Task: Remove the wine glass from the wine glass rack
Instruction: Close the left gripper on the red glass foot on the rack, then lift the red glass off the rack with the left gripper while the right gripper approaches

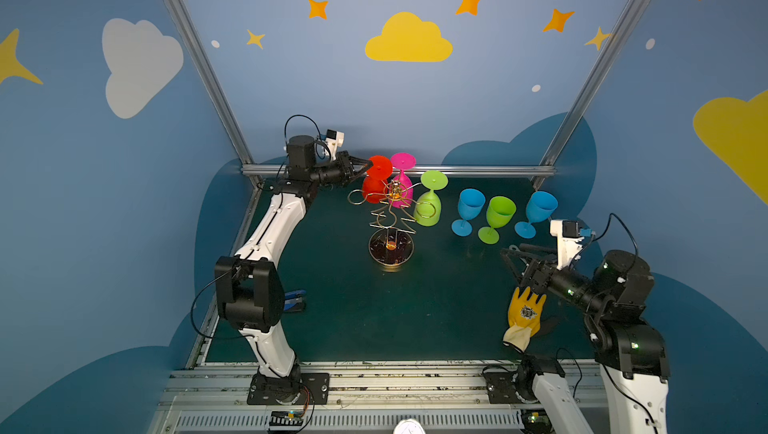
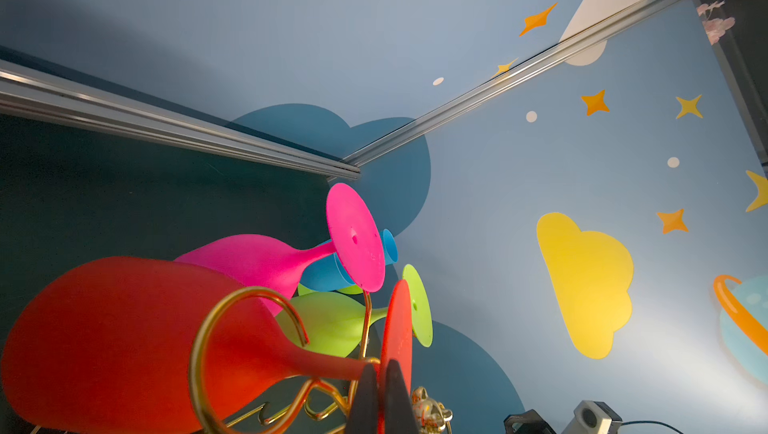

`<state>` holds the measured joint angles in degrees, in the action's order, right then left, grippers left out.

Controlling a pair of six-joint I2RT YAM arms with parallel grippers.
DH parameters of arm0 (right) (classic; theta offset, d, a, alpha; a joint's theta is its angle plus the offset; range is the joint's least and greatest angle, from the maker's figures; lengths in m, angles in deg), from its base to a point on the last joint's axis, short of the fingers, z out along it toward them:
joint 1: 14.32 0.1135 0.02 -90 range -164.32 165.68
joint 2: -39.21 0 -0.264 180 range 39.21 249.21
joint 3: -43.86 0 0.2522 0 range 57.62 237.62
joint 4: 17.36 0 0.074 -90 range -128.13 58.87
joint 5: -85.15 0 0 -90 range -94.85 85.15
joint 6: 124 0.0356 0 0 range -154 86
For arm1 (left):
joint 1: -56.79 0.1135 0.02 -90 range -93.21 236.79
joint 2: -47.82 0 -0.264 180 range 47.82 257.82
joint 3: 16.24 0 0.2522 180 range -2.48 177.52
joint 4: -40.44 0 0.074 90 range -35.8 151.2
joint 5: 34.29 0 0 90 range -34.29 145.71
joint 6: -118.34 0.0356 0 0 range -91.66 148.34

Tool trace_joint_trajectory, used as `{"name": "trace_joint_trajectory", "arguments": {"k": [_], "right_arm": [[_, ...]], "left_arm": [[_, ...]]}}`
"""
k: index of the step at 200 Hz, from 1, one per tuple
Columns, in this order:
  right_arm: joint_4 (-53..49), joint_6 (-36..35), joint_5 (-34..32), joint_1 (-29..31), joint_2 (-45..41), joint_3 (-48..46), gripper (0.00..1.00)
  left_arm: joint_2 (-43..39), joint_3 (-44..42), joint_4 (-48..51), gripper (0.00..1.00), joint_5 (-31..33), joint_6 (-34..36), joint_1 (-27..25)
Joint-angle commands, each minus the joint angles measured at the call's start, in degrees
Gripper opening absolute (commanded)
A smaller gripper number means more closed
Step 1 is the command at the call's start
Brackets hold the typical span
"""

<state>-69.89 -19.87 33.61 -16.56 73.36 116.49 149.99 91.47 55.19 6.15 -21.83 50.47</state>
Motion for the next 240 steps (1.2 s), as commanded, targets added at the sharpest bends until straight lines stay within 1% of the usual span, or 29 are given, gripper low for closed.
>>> {"name": "trace_joint_trajectory", "arguments": {"k": [1,64,144,183,215,240], "right_arm": [[0.6,-0.2,0.0,0.3,-0.6,0.1,0.77],[-0.2,-0.6,-0.6,0.2,-1.0,0.5,0.77],[-1.3,-1.0,-0.9,0.3,-1.0,1.5,0.77],[-1.6,-1.1,-0.9,0.4,-1.1,1.7,0.77],[-1.0,-0.4,-1.2,0.3,-1.1,2.0,0.77],[0.9,1.8,1.1,0.4,0.4,3.6,0.77]], "left_arm": [[-0.7,1.1,0.6,0.03,-0.8,1.8,-0.3],[2.6,5.1,-0.9,0.03,0.1,0.3,-1.1],[7.4,11.4,0.1,0.03,2.2,0.5,-0.5],[6.1,10.0,-1.5,0.03,2.7,-0.7,2.8],[2.9,7.0,-6.1,0.03,1.5,-4.7,7.5],[0.1,5.3,-7.8,0.03,0.2,-6.3,10.2]]}}
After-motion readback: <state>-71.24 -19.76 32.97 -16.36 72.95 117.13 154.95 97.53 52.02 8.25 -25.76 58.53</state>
